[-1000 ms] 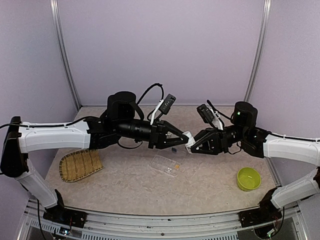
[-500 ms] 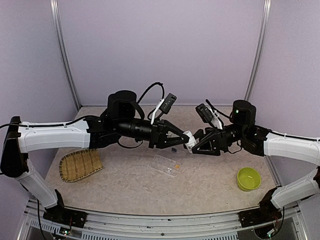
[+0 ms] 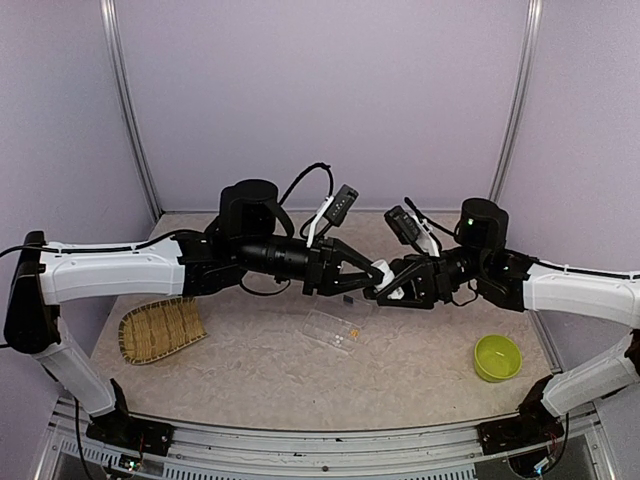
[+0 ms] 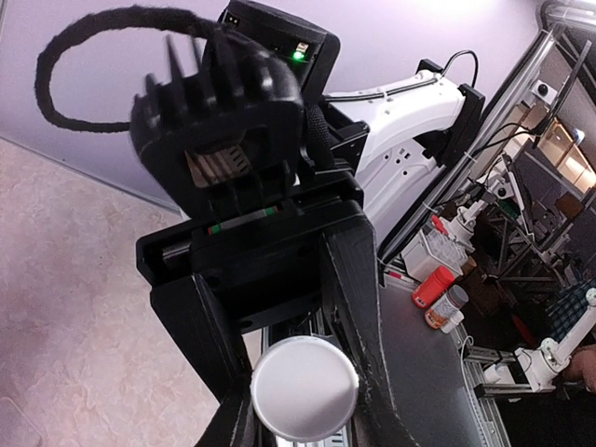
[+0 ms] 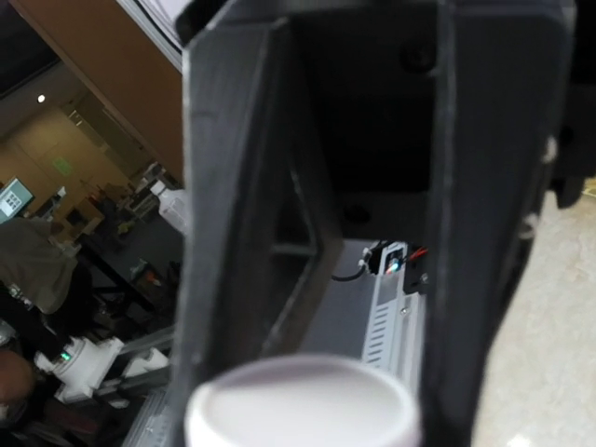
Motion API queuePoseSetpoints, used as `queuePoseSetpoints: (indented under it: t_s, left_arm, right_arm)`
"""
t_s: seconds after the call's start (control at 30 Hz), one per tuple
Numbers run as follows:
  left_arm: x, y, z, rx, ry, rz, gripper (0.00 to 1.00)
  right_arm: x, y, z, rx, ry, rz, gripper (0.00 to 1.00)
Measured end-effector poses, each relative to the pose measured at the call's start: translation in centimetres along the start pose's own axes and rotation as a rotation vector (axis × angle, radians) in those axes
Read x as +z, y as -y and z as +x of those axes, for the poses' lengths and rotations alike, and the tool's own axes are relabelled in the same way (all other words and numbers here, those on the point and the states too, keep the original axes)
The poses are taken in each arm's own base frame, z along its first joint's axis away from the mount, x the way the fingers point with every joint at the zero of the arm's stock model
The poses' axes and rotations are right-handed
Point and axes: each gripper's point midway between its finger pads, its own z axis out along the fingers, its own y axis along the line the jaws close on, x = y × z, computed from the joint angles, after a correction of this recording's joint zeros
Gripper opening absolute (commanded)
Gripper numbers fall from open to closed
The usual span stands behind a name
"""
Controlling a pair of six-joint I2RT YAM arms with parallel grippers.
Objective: Sort the pills into containers
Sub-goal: Screw the lid of the pill bottle onto the pill bottle.
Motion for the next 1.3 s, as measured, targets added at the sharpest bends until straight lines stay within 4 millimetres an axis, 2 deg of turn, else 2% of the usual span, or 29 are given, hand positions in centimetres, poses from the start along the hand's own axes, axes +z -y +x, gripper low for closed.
queuePoseSetpoints:
  t_s: [0.07,0.1,0.13,0.3,0.33,0.37,0.4,0.43,0.47,0.6,0.8,1.0,1.1,1.17,1.3]
  left_arm:
    - [0.0,0.0,0.0,0.001,0.002,-0.001,0.11]
    - [0.0,0.0,-0.1,0.002,0.002,0.0,0.11]
    - [0.0,0.0,-0.1,0.002,0.002,0.0,0.11]
    - [0.0,0.1,-0.1,-0.001,0.004,0.001,0.11]
    - [0.0,0.1,-0.1,0.0,0.004,0.001,0.11]
    - [0.0,0.1,-0.1,0.0,0.004,0.002,0.11]
    - [0.0,0.1,-0.1,0.0,0.004,0.002,0.11]
    - [0.0,0.1,-0.1,0.0,0.004,0.002,0.11]
    - [0.0,0.1,-0.1,0.003,0.005,0.002,0.11]
    - [-0.2,0.2,-0.3,0.019,0.007,0.005,0.1]
    - [-1.0,1.4,-0.9,0.071,0.011,0.031,0.1]
    - [-1.0,1.6,0.1,0.076,-0.031,0.051,0.1]
    - [-1.1,1.5,0.6,0.072,-0.052,0.051,0.1]
    - [-1.1,1.5,0.9,0.072,-0.061,0.049,0.1]
    - [-1.1,1.6,1.0,0.074,-0.065,0.053,0.1]
  right_arm:
    - [0.0,-0.1,-0.1,-0.006,0.002,-0.004,0.18]
    - [0.0,-0.1,-0.1,-0.003,0.002,-0.003,0.05]
    - [0.0,-0.2,-0.1,0.001,0.001,-0.006,0.0]
    - [0.1,-0.2,-0.2,-0.003,0.002,-0.008,0.0]
    - [0.1,-0.2,-0.2,-0.003,0.002,-0.008,0.07]
    - [0.1,-0.2,-0.2,-0.003,0.002,-0.008,0.33]
    - [0.1,-0.2,-0.2,-0.004,0.002,-0.008,0.53]
    - [0.1,-0.2,-0.2,-0.004,0.002,-0.008,0.63]
    - [0.1,-0.2,-0.2,-0.001,0.002,-0.007,0.67]
    - [0.1,-0.4,-0.2,-0.008,0.0,-0.016,0.68]
    - [-0.4,-1.1,-0.7,-0.035,0.013,-0.014,0.58]
    - [-0.7,-1.2,-0.8,-0.04,0.015,-0.009,0.55]
    - [-0.7,-1.2,-0.8,-0.041,0.014,-0.009,0.49]
    - [-0.7,-1.2,-0.7,-0.04,0.013,-0.008,0.42]
    - [-0.8,-0.9,-0.5,-0.032,0.009,-0.002,0.39]
